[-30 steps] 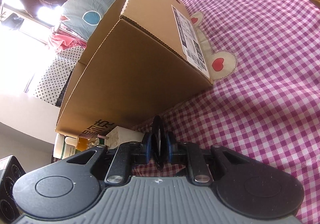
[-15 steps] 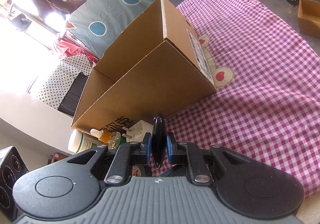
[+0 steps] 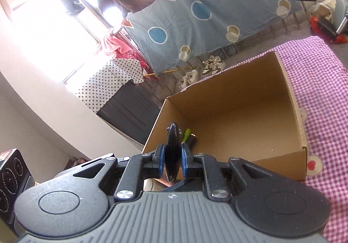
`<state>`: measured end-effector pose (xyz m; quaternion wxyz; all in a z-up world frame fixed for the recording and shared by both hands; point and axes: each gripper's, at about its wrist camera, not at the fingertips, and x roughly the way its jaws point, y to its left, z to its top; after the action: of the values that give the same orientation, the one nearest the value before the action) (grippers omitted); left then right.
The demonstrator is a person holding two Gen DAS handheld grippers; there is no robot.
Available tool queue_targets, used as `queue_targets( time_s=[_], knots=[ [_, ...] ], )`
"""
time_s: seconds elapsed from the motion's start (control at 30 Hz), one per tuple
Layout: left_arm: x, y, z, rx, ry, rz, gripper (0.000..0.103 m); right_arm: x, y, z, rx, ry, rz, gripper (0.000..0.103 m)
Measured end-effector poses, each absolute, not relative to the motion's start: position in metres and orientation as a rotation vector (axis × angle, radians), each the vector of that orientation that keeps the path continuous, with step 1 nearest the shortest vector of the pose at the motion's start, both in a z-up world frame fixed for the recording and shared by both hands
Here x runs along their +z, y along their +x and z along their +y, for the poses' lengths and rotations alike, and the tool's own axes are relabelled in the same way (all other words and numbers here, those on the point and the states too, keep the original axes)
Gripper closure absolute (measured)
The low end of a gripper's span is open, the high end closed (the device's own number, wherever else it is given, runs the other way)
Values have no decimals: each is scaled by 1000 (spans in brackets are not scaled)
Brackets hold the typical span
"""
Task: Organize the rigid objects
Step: 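Carry the black oval case into the box and open the right gripper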
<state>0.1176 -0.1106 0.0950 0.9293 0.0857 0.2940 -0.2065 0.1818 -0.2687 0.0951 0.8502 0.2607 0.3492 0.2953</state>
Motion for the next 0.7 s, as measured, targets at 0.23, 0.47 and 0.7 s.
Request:
queue_targets(
  time_s=[0.23, 0.47, 0.7],
  knots=[
    [91, 202, -73, -352, 99, 782, 51, 85, 284, -217, 701, 557, 926, 86],
    [63, 252, -41, -287, 55, 934, 51, 52, 360, -182, 702, 568, 1103, 86],
    [51, 272, -28, -226, 30, 993, 51, 5, 410, -157, 636, 545, 1198, 86]
  ],
)
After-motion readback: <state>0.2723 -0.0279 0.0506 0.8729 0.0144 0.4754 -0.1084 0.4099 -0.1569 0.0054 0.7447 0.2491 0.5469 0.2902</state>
